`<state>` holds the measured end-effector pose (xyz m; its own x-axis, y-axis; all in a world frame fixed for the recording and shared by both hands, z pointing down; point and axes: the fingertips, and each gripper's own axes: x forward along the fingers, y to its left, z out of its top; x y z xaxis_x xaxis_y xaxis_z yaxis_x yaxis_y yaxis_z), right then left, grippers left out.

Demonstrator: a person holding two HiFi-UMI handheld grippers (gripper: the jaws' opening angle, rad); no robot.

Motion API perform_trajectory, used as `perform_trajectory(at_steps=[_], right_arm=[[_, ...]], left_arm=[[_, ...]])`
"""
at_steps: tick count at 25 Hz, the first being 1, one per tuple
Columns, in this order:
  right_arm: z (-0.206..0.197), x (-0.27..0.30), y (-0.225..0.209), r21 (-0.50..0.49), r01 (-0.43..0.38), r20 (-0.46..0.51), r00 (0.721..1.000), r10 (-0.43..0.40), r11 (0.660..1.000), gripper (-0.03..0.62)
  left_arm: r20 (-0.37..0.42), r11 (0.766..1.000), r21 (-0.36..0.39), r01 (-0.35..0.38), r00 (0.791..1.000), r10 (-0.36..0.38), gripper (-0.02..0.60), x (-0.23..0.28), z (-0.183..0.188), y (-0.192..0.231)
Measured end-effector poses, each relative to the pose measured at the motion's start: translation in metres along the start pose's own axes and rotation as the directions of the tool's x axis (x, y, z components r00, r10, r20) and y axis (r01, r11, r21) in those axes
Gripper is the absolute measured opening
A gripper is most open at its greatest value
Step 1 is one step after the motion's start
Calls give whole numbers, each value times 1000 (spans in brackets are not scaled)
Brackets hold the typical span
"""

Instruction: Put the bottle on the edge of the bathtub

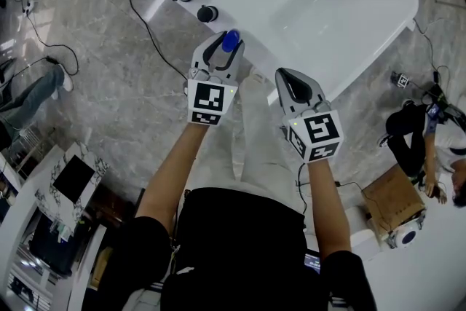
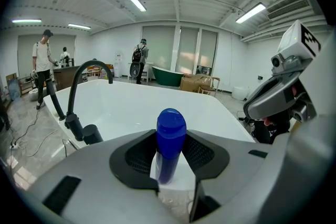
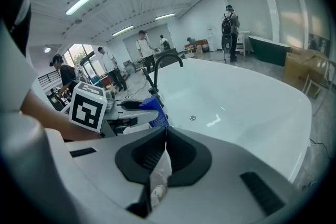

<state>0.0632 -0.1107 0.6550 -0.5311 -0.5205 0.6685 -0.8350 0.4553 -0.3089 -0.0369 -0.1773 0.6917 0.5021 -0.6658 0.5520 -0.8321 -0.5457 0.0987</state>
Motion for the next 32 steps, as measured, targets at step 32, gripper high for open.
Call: perform_trajectory(at_steps=[32], right_arm=[[-8, 4, 7, 2, 7, -13, 1000, -7, 1000, 23]], left_arm=[[-26, 1000, 1, 7, 1000, -7, 164, -4, -12, -2]])
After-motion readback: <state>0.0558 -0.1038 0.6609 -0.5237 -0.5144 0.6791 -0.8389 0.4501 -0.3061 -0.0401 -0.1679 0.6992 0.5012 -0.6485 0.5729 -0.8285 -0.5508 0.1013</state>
